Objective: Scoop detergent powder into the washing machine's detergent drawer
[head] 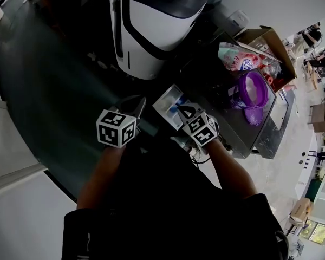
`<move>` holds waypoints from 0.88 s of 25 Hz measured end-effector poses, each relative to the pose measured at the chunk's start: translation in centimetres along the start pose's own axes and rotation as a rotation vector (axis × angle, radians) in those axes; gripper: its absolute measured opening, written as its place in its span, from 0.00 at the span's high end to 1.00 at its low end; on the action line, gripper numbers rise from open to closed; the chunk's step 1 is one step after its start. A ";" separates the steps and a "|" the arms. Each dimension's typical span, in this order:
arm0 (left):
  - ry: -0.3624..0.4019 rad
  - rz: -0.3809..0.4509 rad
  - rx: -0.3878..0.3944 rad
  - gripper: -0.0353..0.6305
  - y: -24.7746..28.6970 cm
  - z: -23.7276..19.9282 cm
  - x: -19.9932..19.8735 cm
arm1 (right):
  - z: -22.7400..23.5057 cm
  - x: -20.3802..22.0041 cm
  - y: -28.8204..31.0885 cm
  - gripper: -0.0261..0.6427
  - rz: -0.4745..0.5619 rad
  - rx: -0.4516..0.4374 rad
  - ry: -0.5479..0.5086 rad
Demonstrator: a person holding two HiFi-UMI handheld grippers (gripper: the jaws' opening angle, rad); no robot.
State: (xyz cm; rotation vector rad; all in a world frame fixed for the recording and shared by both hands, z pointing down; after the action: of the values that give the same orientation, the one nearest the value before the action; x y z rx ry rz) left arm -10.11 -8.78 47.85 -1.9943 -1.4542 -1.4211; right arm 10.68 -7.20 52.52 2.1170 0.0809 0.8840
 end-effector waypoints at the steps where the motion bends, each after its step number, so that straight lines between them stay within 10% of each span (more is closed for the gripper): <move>1: -0.001 0.000 0.000 0.94 0.0 0.0 0.0 | 0.1 0.0 0.0 0.93 -0.001 0.003 -0.003; 22: -0.007 0.013 0.013 0.94 -0.3 -0.2 -0.2 | -0.1 -0.3 0.8 0.93 -0.032 0.046 -0.180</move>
State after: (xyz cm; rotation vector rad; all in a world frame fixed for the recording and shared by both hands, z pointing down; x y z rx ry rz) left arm -10.52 -8.88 47.74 -1.9993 -1.4475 -1.3964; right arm 10.17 -7.74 52.91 2.2226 0.0416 0.6755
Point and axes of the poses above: the fingertips, and each gripper's own axes: y forward along the fingers, z to its right, x out of its underside, the point moved 7 cm from there along -y, backward along the fingers, and after that the axes turned 14 degrees about x, right-handed, at the moved point
